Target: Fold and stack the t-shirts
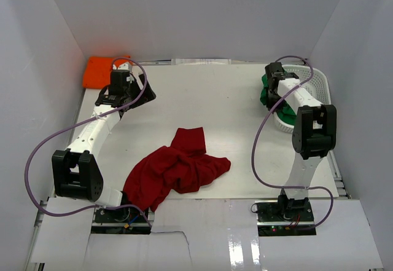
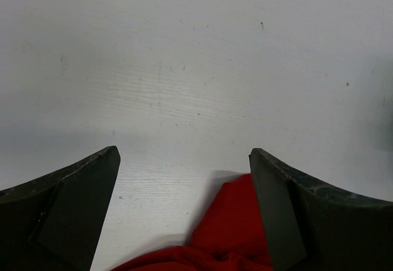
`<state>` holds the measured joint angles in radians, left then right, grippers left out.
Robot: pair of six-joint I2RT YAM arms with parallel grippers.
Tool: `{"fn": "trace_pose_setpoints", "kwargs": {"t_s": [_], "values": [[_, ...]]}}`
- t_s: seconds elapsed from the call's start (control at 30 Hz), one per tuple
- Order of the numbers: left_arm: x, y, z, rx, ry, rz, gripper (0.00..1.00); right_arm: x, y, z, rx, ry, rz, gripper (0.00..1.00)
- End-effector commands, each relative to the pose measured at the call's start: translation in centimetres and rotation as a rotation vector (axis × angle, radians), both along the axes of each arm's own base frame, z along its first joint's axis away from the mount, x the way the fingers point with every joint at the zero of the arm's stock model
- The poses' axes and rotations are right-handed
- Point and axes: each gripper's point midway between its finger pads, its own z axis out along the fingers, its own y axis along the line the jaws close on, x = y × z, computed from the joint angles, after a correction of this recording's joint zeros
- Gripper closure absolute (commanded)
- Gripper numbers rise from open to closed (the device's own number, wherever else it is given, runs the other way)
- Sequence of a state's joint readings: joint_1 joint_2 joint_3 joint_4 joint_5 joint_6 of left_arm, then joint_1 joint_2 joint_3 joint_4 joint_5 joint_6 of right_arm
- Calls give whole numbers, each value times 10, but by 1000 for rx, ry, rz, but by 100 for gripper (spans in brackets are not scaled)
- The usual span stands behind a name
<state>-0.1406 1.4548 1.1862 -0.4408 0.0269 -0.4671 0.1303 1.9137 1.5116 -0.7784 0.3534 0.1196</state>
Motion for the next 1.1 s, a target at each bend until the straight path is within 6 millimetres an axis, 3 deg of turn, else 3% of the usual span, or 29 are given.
{"fn": "trace_pose_setpoints", "kwargs": {"t_s": [0.0,0.27,0.3,0.33,0.4,0.43,0.47,0.5,0.53,0.63,0.67,0.7,0.73,0.77,0.83,0.87,0.97,1.03,1.07], "values": [[-1,1,9,12,-32,-3,2,47,0,16,-20,-95,78,92],[-1,1,5,16,-19,-5,2,102,-16,23,-138,-180,266,92],[0,1,3,17,-16,-4,2,106,-22,16,-162,-168,258,92],[0,1,2,18,-13,-2,2,118,-28,28,-168,-201,247,91],[1,1,1,18,-8,-3,2,124,-42,22,-200,-174,213,82],[1,1,0,19,-7,-4,2,139,-46,44,-204,-229,184,77],[2,7,0,38,-9,21,2,142,-47,51,-188,-246,151,71],[2,6,1,39,-14,23,2,143,-42,59,-161,-259,139,59],[2,7,1,37,-12,26,2,149,-41,74,-154,-309,118,22],[3,5,5,28,-22,21,2,155,-24,132,-149,-493,139,19],[3,4,8,27,-29,17,2,149,-19,132,-148,-502,149,19],[3,4,10,27,-31,11,2,141,-15,166,-150,-577,165,19],[2,2,13,23,-37,8,2,139,-1,183,-150,-634,189,19],[0,1,25,18,-60,6,2,124,5,202,-157,-670,201,19],[-9,-1,40,11,-78,0,2,104,36,215,-144,-678,274,19],[-17,-3,39,-3,-56,2,2,88,62,224,-103,-685,336,19],[-43,-11,29,-51,35,-26,2,42,124,205,141,-557,489,19],[-59,-16,19,-72,99,-51,2,8,164,170,294,-439,556,19],[-73,-18,6,-80,159,-64,2,-13,188,164,409,-396,632,19]]}}
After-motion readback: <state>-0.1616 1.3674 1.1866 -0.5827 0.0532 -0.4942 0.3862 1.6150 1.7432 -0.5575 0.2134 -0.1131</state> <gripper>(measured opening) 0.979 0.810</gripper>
